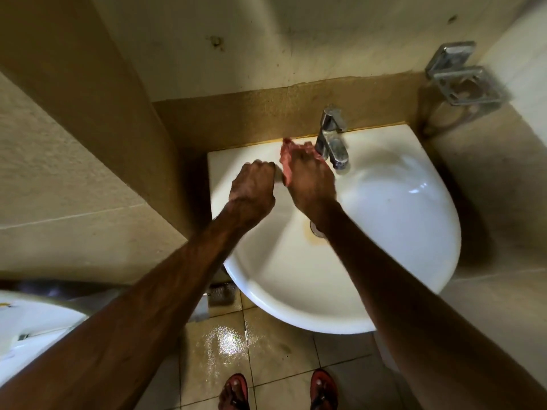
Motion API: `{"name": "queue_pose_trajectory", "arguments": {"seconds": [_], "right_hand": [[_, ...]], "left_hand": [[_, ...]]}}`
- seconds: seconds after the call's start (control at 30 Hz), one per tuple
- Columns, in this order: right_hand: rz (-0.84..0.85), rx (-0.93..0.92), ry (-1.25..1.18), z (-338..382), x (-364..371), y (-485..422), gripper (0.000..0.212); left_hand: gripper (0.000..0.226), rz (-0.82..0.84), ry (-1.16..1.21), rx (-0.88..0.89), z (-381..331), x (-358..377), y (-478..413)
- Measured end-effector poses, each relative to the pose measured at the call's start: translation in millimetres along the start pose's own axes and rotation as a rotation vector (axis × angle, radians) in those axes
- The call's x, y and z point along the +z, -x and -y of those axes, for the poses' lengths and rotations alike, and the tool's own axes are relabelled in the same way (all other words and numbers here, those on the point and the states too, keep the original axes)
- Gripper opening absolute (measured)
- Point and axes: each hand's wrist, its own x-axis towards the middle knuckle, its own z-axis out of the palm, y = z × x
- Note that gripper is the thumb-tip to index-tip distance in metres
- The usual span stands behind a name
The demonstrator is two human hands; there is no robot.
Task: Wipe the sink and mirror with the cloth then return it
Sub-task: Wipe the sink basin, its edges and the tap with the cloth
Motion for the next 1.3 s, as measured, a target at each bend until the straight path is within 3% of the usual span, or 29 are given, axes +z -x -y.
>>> {"name": "queue_pose_trajectory", "arguments": {"seconds": [0.13, 0.23, 0.33, 0.47, 0.53, 0.63, 0.73, 0.9, 1.07, 1.13, 1.2, 1.3], "right_hand": [[-0.159, -0.049, -0.033, -49, 13, 44, 0.044], [-0.161, 0.112, -0.322, -51, 12, 34, 0.038], [-0.209, 0.209, -0.283, -63, 10, 38, 0.038], [-0.037, 0.107, -0.42, -92, 0, 45, 0.046], [-0.032, 0.094, -0.515, -103, -16, 35, 0.043], [-0.024, 0.266, -0.616, -112, -39, 12, 0.022], [0.14, 0.437, -0.961, -107, -62, -22, 0.023], [0.413, 0.569, -1.141, -109, -75, -61, 0.031], [0.719, 0.46, -1.218, -115, -85, -74, 0.064], [0.792, 0.389, -1.18, -120, -81, -75, 0.055], [0.729, 0.328, -1.108, -128, -78, -74, 0.026], [0.644, 0.221, -0.993, -130, -70, -69, 0.038]], "left_hand": [[0.056, 0.036, -0.043, 0.068, 4, 6, 2], [0.059, 0.038, -0.045, 0.085, 1, 7, 2], [0.062, 0.037, -0.051, 0.094, 1, 9, 3], [0.061, 0.051, -0.036, 0.089, 0, 6, 3], [0.059, 0.068, -0.03, 0.084, 3, 6, 0], [0.055, 0.043, -0.002, 0.09, 7, 7, -6], [0.055, 0.043, 0.055, 0.062, 3, 5, -16], [0.078, 0.05, 0.127, 0.102, -15, 11, -30], [0.056, -0.034, 0.128, 0.145, -36, 23, -49], [0.046, -0.081, 0.137, 0.124, -47, 27, -54], [0.038, -0.121, 0.172, 0.105, -63, 29, -57], [0.032, -0.127, 0.168, 0.06, -76, 28, -59]]}}
